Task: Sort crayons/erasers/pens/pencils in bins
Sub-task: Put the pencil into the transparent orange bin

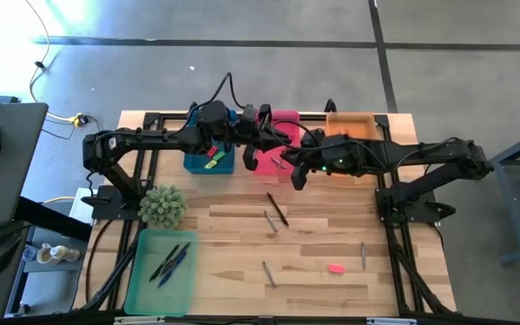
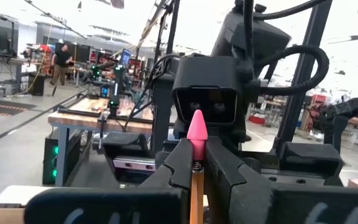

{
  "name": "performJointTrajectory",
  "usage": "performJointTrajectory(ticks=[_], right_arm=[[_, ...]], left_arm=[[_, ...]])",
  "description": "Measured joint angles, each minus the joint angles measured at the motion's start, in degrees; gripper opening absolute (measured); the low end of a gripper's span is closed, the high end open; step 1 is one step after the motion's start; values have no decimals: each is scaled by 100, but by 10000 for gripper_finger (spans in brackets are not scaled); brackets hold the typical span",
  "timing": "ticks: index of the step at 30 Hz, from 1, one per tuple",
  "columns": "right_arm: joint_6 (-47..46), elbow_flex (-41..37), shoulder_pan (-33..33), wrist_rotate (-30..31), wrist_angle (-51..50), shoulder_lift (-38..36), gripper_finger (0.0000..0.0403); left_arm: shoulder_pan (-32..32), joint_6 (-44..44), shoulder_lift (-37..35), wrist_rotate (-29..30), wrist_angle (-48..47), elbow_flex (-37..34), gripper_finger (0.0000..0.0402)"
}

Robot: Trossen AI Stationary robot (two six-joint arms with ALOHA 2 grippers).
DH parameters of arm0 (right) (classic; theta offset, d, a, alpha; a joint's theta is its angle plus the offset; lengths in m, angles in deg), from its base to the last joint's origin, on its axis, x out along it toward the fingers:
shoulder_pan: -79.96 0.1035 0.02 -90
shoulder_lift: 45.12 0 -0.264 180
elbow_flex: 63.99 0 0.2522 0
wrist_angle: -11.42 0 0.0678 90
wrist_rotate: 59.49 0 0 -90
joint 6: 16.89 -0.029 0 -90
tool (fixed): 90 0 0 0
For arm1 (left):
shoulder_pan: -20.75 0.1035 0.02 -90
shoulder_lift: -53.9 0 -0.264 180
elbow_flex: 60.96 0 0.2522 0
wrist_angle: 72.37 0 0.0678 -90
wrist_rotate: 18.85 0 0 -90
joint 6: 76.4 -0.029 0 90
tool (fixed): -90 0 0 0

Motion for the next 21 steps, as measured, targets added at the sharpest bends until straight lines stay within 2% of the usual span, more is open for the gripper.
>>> performJointTrajectory(ticks=[8,14,21], right_arm=[[-210,0,2,82,-158,0,17],[-295,0,2,219,-227,-4,9],[-534,0,0,336,-716,-4,4]], left_arm=[[0,-55,-11,20,-181,7,25],[2,-234,-9,37,-342,7,65],[102,-802,-9,100,-1017,4,124]])
